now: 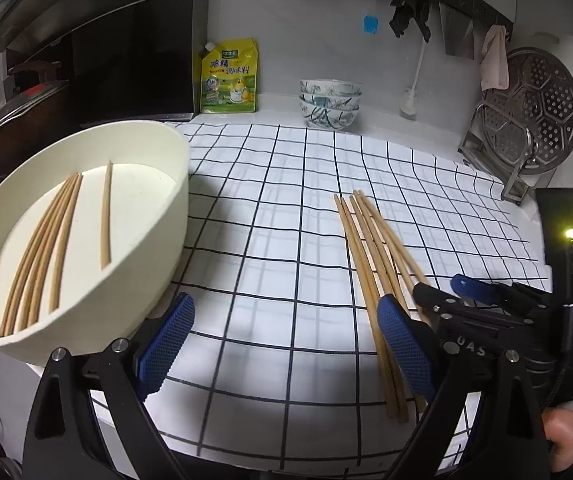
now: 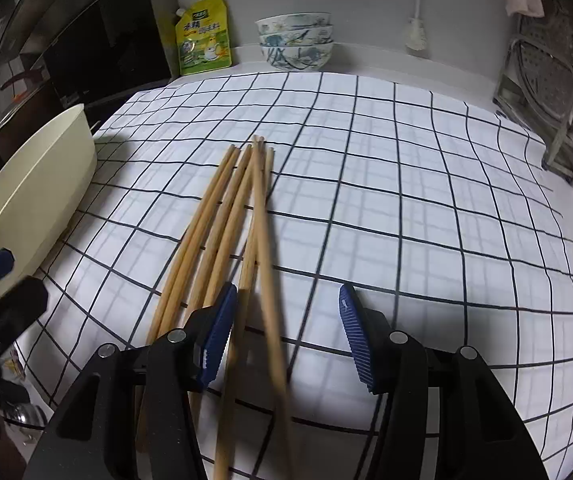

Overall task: Organize utensils
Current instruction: 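Lower the left tool onto the chopstick bundle while the right tool approaches it, then close the left tool on one chopstick while the right tool grasps another chopstick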

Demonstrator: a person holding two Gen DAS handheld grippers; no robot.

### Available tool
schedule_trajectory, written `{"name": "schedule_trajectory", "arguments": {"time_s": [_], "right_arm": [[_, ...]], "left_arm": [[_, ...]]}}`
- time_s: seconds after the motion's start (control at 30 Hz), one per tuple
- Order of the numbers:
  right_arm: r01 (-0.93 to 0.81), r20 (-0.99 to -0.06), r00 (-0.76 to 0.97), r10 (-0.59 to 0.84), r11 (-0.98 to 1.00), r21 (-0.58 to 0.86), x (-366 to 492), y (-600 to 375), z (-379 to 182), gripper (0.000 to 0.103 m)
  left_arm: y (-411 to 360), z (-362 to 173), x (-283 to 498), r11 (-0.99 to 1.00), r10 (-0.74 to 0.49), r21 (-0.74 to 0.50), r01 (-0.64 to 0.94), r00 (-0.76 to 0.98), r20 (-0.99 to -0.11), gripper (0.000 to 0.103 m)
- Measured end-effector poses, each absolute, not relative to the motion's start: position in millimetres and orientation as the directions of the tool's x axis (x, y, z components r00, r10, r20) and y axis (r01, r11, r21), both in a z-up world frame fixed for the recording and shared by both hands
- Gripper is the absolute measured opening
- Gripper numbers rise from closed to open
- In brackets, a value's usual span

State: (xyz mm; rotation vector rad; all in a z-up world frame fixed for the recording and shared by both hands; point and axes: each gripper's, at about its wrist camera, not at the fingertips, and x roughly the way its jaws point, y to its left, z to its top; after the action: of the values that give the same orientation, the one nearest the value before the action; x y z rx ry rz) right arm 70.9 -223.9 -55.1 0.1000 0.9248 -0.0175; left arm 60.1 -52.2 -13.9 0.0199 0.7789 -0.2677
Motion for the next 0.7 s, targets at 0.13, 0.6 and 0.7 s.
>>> {"name": "schedule_trajectory", "arguments": {"time_s": [0.13, 0.6, 0.7], "right_arm": [[0.082, -0.795, 0.605, 0.032, 0.991, 0.103, 67.7, -236.0, -55.3, 0.051], [0.131, -0.787, 0.614, 0.066, 0.974, 0.184, 59.7, -273.7, -54.9, 0.051], [0.127, -0.789, 0.612, 0.051, 0.979, 0.162, 59.9, -271.6, -55.0, 0.051]], "left_arm": [[-59.8, -24.8, 67.3, 0.969, -0.225, -0.088, 0.231, 0.671, -0.707, 0.091], [-82.6, -50.7, 75.5, 0.976, -0.183, -0.059, 0.211, 0.639, -0.747, 0.091], [-86.5, -52.7, 74.4, 0.975, -0.177, -0.047, 0.216, 0.638, -0.749, 0.091]]}}
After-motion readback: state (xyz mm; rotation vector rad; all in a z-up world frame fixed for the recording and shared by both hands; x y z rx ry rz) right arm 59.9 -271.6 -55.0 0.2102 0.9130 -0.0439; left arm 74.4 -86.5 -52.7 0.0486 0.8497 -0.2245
